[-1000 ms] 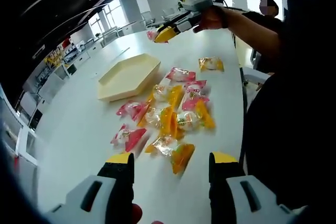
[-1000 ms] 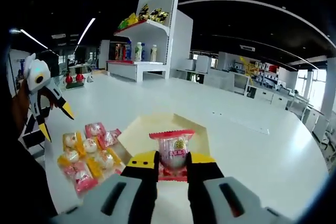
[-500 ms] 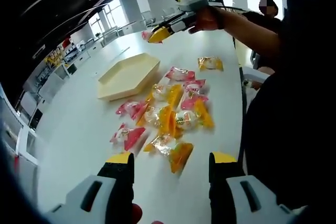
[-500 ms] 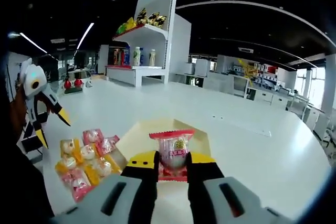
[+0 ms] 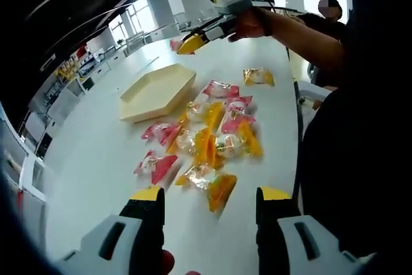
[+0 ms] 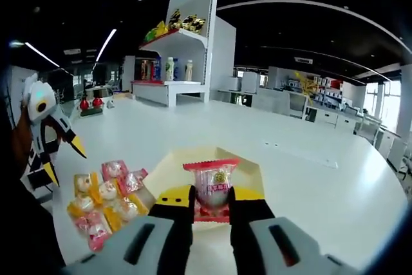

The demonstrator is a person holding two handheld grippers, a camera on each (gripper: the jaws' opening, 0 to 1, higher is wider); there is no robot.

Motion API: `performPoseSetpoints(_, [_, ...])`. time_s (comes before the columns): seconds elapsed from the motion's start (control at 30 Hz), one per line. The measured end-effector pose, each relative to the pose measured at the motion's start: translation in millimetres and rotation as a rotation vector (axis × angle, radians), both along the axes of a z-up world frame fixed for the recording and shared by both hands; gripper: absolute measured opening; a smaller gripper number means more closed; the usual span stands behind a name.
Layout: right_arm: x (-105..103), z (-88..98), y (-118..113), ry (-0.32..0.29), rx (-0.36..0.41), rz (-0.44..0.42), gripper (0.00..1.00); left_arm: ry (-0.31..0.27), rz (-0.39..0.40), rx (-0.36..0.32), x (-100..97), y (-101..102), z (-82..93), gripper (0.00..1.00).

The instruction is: Pick up the marshmallows scattered on the table and place them into the bowl on the table

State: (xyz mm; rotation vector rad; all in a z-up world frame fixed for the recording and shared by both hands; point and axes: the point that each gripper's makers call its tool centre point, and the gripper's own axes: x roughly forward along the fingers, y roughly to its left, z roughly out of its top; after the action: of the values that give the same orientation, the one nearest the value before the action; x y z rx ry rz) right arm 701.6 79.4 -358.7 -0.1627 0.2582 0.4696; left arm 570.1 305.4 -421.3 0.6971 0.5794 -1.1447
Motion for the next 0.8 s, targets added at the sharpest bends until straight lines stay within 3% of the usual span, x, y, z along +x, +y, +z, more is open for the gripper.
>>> performPoseSetpoints(0.23, [-0.9, 1.5, 0.5, -0.033, -0.026, -0.002, 0.22, -0.051, 0.011, -0.012, 2.9, 3.4, 10.8, 0.57])
performPoseSetpoints(0.8, [0.9, -9.0, 14.5, -0.025, -0.006, 0.019, 0.22, -0.033, -0.005, 0.002, -3.5, 1.1, 4.5, 0.57])
